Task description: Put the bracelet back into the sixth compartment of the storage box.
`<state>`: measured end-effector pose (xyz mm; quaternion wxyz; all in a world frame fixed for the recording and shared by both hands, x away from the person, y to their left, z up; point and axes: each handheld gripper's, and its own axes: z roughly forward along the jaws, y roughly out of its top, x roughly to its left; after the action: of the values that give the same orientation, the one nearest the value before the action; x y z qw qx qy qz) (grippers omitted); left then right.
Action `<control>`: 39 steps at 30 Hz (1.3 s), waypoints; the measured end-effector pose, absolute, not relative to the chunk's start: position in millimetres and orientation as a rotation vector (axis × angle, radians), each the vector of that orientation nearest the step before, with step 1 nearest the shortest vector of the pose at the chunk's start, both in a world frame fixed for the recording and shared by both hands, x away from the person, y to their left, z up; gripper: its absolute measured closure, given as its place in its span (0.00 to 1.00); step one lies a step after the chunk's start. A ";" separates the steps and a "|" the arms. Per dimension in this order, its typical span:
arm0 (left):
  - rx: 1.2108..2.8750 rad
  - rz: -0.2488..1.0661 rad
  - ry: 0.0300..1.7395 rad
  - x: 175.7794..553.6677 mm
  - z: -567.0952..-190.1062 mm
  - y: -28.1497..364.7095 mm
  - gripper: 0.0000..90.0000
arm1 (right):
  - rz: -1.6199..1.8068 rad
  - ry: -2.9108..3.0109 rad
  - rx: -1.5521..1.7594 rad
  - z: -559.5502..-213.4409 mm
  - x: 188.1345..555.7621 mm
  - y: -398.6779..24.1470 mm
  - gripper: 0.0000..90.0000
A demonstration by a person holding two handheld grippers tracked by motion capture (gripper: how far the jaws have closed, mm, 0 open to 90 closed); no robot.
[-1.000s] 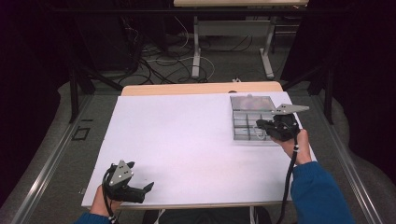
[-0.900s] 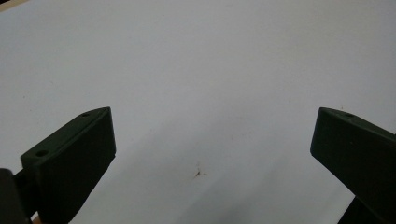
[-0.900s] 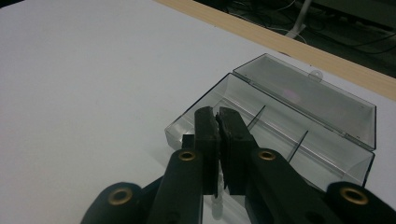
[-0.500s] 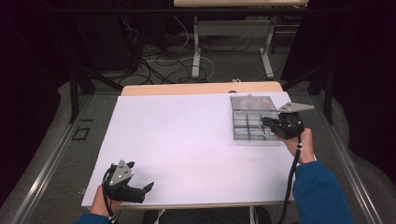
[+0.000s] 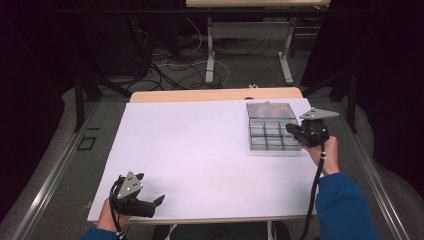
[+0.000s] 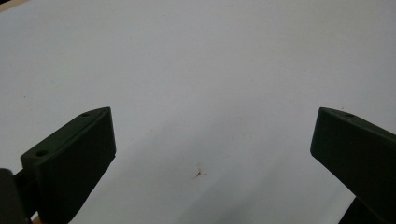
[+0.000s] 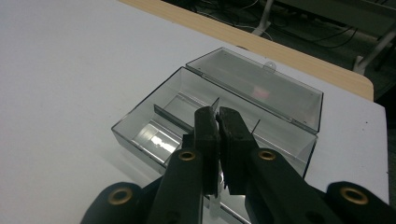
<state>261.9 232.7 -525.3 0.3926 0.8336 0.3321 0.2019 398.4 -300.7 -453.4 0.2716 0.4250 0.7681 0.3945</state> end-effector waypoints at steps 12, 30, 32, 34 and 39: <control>2.117 0.512 0.842 262.1 -525.4 232.5 0.00 | 1.029 2.056 1.178 -462.4 406.5 -306.3 0.97; 2.123 0.508 0.839 262.5 -525.3 232.5 0.00 | 0.949 2.050 1.213 -480.4 419.1 -310.7 0.96; 2.124 0.507 0.838 262.5 -525.2 232.4 0.00 | 0.948 2.049 1.214 -480.9 419.3 -310.9 0.96; 2.124 0.506 0.837 262.6 -525.3 232.4 0.00 | 0.933 2.049 1.206 -481.9 420.0 -311.7 0.96; 2.125 0.506 0.838 262.6 -525.3 232.2 0.00 | 0.853 2.057 1.202 -488.2 421.7 -308.4 0.96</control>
<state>262.6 232.2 -525.3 0.3906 0.8361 0.3297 0.1991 421.7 -308.4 -488.2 0.3006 0.4531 0.7753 0.3213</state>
